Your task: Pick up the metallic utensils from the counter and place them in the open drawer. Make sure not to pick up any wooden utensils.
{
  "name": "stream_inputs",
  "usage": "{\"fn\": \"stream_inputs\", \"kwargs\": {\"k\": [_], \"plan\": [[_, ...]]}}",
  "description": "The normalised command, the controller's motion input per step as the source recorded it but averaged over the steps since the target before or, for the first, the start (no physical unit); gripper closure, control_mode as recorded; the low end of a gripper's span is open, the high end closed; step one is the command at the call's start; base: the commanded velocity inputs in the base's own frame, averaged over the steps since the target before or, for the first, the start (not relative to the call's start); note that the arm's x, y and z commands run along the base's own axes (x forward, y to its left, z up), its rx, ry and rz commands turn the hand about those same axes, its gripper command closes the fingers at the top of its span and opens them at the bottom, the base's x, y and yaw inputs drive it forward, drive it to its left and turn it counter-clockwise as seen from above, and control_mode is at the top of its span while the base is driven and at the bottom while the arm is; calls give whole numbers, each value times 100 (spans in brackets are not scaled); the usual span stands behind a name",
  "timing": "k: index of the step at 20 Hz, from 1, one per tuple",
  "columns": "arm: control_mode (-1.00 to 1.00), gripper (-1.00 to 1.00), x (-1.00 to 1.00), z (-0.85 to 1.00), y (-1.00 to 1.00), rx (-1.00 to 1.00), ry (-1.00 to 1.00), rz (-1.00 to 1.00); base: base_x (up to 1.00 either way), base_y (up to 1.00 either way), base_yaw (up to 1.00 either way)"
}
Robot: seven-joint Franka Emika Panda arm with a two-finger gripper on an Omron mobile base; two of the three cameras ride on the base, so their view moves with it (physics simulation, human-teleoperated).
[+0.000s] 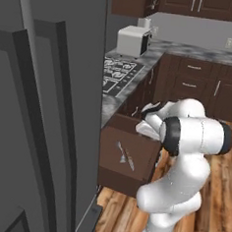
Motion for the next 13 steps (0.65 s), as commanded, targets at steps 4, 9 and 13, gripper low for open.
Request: {"fn": "stream_inputs", "kwargs": {"k": [4,9,13], "plan": [[-100,-100,-81,100,-34,10,-28,0,0,0,0],[-100,-100,-79,100,-21,13,-23,0,0,0,0],[-100,-100,-78,100,-20,10,-3,0,0,0,0]]}}
